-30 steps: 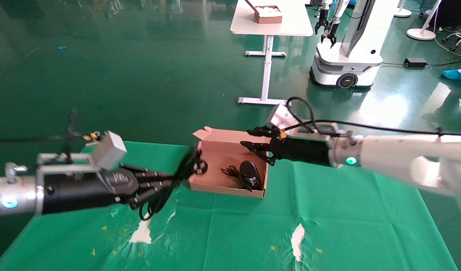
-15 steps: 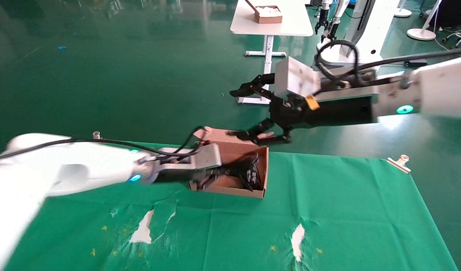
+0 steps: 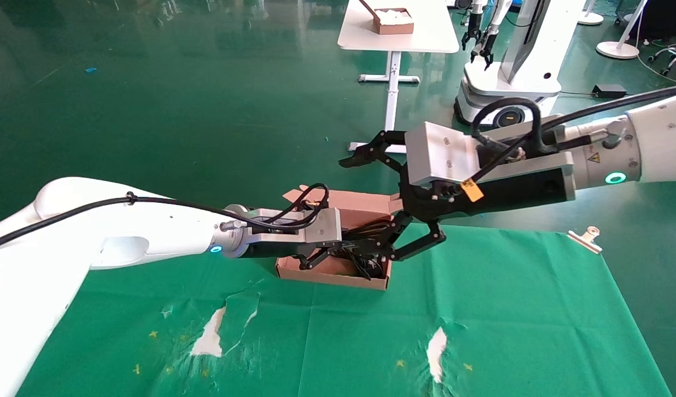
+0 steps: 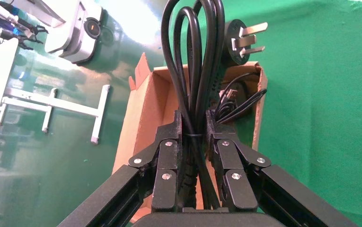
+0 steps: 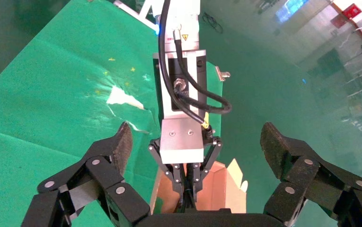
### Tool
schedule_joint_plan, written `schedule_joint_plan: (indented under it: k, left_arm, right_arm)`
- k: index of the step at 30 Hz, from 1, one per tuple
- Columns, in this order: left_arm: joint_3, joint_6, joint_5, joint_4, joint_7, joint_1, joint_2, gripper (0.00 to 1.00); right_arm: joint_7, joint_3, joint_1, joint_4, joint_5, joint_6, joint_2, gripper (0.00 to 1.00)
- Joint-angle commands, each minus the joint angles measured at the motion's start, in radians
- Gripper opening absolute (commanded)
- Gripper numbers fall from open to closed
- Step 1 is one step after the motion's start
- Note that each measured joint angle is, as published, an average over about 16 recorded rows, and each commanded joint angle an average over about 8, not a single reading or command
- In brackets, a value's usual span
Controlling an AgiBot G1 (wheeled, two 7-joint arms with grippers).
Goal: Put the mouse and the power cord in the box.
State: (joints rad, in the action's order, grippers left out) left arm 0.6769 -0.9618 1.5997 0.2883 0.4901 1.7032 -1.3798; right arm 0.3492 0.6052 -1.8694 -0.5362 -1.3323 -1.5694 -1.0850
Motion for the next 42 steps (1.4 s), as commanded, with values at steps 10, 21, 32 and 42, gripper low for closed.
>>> schedule_joint_plan:
  k: [10,21,32,42]
  left_arm:
    - [-0.017,-0.012,-0.019,-0.005,0.007,-0.007,0.018,1.00]
    - [-0.081,-0.100,-0.163,0.166,-0.109,-0.113,0.145,1.00]
    - [-0.151,-0.196,-0.319,0.349,-0.234,-0.227,0.282,1.00]
    - [-0.214,-0.283,-0.460,0.515,-0.348,-0.330,0.407,1.00]
  right_arm:
    - [0.004,-0.003,0.004,0.017,0.005,0.013,-0.004,1.00]
    - [-0.077,-0.051,0.119,-0.094,0.092,0.020,0.066,1.00]
    - [-0.175,-0.109,0.263,-0.233,0.200,0.032,0.153,1.00]
    - [-0.263,-0.162,0.393,-0.359,0.298,0.042,0.231,1.00]
